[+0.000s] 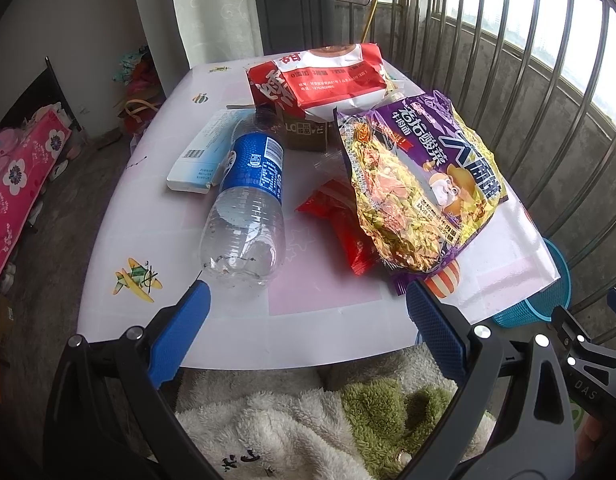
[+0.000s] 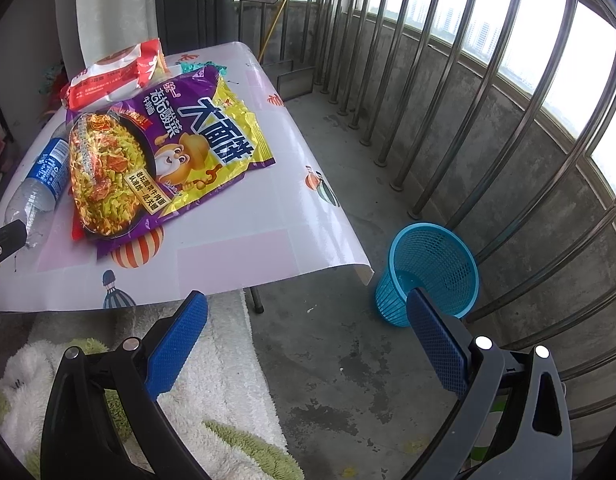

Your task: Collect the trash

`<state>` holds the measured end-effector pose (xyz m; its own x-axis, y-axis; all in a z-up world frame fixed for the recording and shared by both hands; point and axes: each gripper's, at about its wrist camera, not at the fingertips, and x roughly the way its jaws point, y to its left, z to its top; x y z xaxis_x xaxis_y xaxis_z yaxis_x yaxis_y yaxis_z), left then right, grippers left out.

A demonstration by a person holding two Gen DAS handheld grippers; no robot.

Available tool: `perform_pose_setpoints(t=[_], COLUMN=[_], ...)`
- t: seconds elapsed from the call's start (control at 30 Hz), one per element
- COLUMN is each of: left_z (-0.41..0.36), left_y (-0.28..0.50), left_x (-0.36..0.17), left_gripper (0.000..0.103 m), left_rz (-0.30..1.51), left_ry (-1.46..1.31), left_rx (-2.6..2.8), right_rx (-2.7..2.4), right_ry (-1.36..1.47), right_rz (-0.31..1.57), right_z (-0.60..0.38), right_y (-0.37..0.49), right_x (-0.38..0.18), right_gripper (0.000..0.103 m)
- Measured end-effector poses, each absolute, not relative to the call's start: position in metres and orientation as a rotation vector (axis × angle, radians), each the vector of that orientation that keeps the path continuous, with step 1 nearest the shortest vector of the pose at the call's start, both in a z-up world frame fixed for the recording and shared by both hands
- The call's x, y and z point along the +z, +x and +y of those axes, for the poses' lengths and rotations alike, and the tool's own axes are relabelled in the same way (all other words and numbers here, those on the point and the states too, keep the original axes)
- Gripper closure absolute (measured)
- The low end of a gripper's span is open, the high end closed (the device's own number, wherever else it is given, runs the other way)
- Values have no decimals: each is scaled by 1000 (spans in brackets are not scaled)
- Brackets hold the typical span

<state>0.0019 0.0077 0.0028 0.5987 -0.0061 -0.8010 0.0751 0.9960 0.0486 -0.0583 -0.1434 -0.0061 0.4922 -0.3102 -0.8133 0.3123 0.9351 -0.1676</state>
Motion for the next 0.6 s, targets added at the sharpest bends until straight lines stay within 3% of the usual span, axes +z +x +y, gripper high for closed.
perform_pose_setpoints(t=[0.6], left_z=[9], left_y=[4], left_x=[4], left_gripper=[9], left_rz=[923], left_ry=[84], left_rx=[-39], right_rx=[-375], right_ry=[3], right_rz=[987], right_z=[-142], right_y=[-58], right_x=[-6], right_gripper=[6])
